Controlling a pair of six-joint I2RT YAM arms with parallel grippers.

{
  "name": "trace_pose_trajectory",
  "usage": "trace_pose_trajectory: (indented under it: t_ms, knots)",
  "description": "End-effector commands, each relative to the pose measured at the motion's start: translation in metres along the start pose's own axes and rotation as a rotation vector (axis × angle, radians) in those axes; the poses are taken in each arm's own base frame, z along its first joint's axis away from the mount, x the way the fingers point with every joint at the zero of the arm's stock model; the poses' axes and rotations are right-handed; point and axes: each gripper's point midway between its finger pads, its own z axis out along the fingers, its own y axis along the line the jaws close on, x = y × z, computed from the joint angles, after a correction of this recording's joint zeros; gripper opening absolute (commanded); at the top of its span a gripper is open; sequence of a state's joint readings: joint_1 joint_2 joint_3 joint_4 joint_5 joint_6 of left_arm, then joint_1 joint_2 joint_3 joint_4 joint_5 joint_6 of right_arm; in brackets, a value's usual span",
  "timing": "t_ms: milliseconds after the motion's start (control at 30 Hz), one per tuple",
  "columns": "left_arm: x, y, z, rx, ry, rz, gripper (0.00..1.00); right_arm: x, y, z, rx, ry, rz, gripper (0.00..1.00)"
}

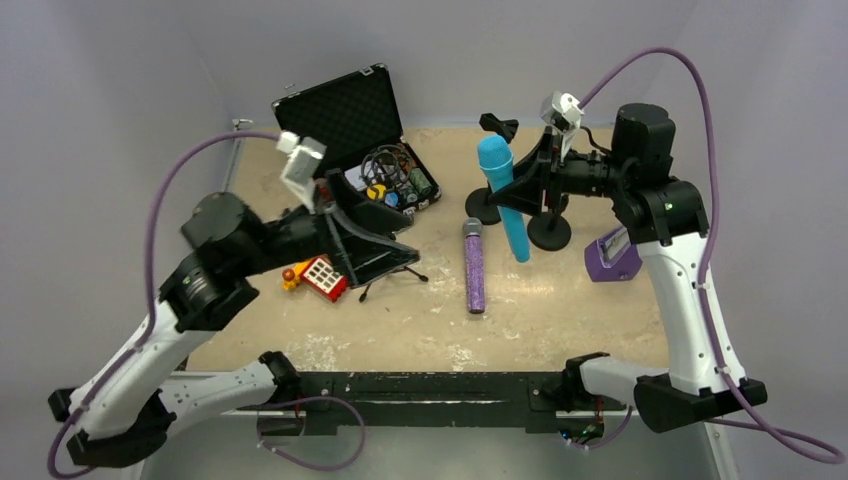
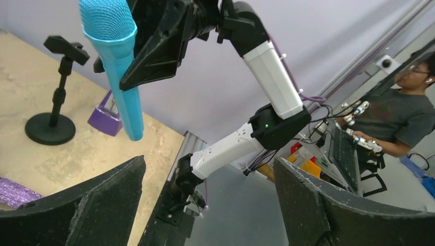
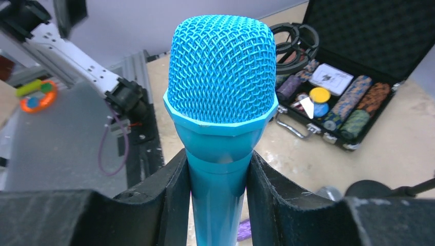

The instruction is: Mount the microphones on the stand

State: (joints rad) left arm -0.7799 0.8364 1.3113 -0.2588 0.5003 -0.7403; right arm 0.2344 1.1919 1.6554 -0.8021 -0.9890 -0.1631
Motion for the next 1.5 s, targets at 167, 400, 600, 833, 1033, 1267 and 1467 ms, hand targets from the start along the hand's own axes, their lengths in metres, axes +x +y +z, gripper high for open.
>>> trace_pose_trajectory:
  t_ms: [167,400,600,833,1033,1267,1467]
  knots:
    - [0.030,0.059,0.097,-0.151,0.054,0.068,0.93,-0.017,0.026,-0.011,-0.181,-0.102,0.226,0.00]
    - [0.052,0.072,0.143,-0.173,0.072,0.045,0.90,-0.008,0.029,-0.009,-0.217,-0.109,0.254,0.00]
    - [0.058,0.076,0.161,-0.198,0.048,0.032,0.84,-0.001,0.030,-0.008,-0.234,-0.105,0.275,0.00]
    - [0.070,0.098,0.175,-0.275,0.056,-0.031,0.64,0.002,0.036,-0.010,-0.265,-0.103,0.269,0.01]
    - [0.072,0.104,0.176,-0.287,0.044,-0.040,0.30,0.003,0.043,-0.014,-0.304,-0.100,0.253,0.02]
    - [0.055,0.091,0.158,-0.225,-0.042,0.034,0.00,0.001,0.058,-0.022,-0.393,-0.088,0.188,0.47]
    - [0.033,0.076,0.117,-0.189,-0.065,0.120,0.00,-0.029,0.064,-0.040,-0.259,-0.092,-0.008,0.89]
